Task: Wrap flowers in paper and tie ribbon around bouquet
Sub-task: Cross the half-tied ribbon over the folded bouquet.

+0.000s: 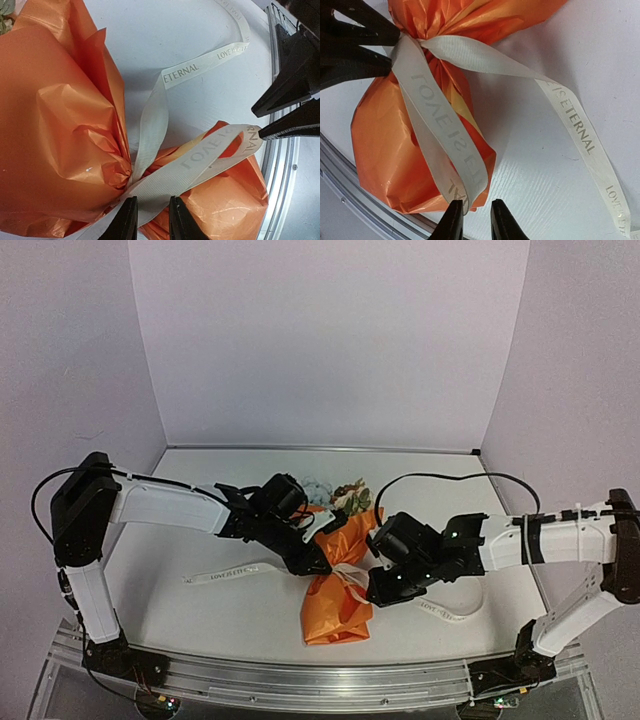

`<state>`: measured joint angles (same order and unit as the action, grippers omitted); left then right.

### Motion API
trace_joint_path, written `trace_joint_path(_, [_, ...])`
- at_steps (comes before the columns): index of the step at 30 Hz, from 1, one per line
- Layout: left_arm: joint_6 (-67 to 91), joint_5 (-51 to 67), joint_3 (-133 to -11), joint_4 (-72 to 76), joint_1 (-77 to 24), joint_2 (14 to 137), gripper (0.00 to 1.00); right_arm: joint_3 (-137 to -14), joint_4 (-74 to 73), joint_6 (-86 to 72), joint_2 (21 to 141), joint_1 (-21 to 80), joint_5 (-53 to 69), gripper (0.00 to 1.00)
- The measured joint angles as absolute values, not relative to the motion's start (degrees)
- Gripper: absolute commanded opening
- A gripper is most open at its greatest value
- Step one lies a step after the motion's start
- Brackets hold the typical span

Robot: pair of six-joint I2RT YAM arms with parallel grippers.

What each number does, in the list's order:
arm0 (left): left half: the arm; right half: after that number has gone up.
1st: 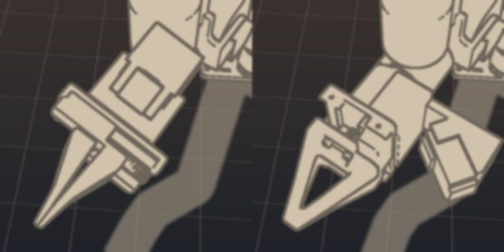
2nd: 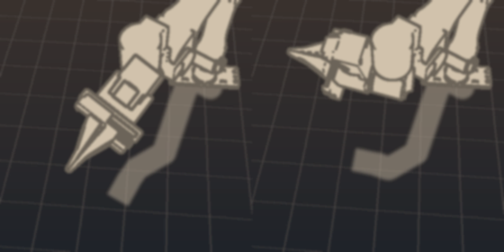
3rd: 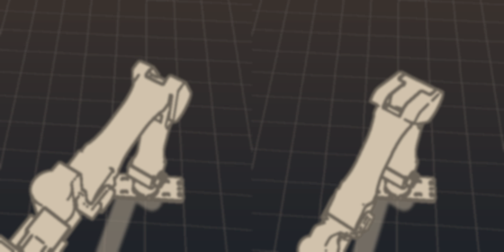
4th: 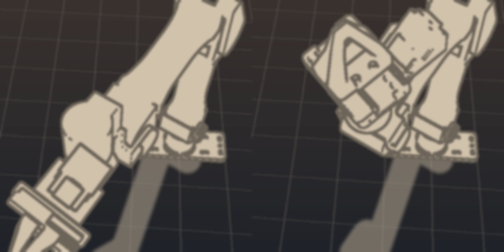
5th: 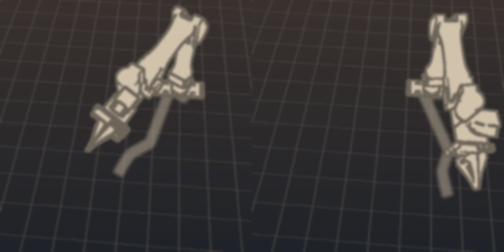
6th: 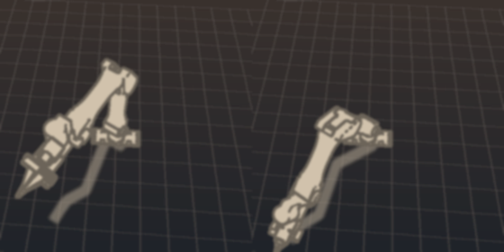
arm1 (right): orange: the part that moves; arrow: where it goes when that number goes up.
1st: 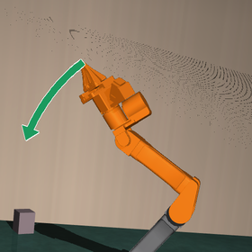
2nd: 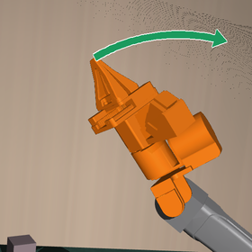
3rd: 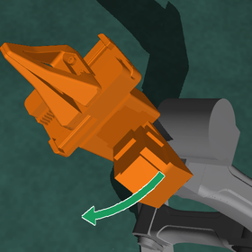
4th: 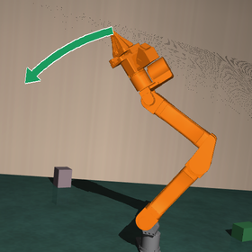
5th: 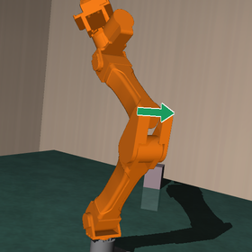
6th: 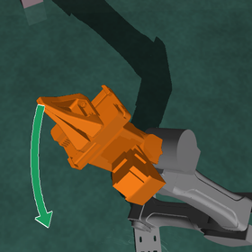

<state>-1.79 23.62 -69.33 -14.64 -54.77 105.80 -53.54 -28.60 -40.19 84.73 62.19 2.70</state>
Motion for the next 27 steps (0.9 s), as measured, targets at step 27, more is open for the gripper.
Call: trace_joint_path(27, [-3.48, 23.92, -70.11, -15.2, -56.21, 105.84, 0.2, -29.59, -46.32, -57.95, 65.27, 51.29, -16.22, 0.65])
